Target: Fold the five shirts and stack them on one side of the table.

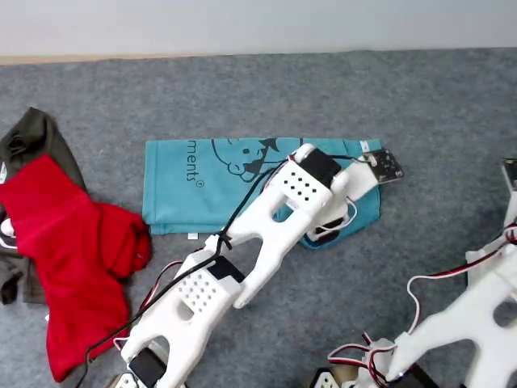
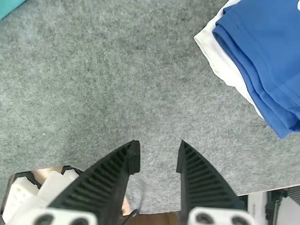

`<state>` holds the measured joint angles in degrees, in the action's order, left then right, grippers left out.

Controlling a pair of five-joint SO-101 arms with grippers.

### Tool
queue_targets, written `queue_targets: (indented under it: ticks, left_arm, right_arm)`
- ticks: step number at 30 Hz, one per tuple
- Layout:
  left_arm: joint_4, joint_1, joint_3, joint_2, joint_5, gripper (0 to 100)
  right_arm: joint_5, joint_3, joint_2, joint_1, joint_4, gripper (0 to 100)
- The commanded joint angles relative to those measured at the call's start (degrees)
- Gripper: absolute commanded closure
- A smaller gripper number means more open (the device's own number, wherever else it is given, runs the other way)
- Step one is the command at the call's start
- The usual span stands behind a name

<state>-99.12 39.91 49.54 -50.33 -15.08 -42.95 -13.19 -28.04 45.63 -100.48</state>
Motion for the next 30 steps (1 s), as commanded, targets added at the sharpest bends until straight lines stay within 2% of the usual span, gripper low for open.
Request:
queue_targets:
  ticks: [1, 13, 21, 27, 30]
  left_arm:
    - [-1.58, 0.7, -0.84, 4.75, 0.0, 87]
    - [-1.41, 1.49, -1.1, 5.19, 0.0, 87]
    - [-1.32, 4.04, -5.85, 13.1, 1.76, 87]
    - [-1.05, 2.81, -8.92, 11.16, 2.29, 87]
    - [1.58, 1.23, -8.84, 9.05, 2.11, 87]
  right_arm:
    - [-2.2, 0.18, -1.27, 0.57, -1.54, 86.5]
    - [-2.11, 0.18, -1.27, 0.57, -1.54, 86.5]
    - [-2.11, 0.18, -1.27, 0.57, -1.54, 86.5]
    - [-2.11, 0.18, -1.27, 0.57, -1.54, 86.5]
    - [-2.11, 0.18, -1.27, 0.57, -1.54, 86.5]
